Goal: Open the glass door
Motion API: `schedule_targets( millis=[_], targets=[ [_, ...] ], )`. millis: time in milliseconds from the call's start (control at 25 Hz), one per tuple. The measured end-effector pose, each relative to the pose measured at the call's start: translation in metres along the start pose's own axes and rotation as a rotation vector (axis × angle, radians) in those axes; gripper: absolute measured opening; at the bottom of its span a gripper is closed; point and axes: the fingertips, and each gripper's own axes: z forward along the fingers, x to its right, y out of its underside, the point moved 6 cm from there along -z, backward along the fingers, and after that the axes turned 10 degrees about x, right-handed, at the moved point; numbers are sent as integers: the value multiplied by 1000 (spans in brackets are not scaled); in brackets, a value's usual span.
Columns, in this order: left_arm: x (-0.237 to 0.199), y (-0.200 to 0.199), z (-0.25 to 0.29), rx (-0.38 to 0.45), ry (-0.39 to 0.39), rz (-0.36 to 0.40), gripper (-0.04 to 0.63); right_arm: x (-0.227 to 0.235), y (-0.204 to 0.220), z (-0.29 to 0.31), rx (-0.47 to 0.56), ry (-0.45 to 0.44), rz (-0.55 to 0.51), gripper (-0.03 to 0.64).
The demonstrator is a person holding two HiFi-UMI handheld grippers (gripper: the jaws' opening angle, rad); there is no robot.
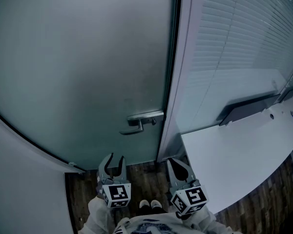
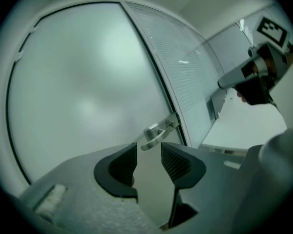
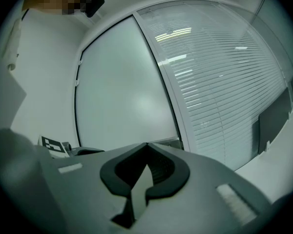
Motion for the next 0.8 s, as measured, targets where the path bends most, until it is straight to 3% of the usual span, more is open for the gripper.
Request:
schedule_targets(
  millis=[160,320,800],
  targets=[
    [6,14,22,-41,79,161,211,2,4,-3,-13,24,-9,5],
    [3,28,51,-65,98,331,216,4,3,-6,-19,49,-18,5],
    [4,52,125,-36,128,675,212,17,1,-14,-36,112,-45,5]
  ],
)
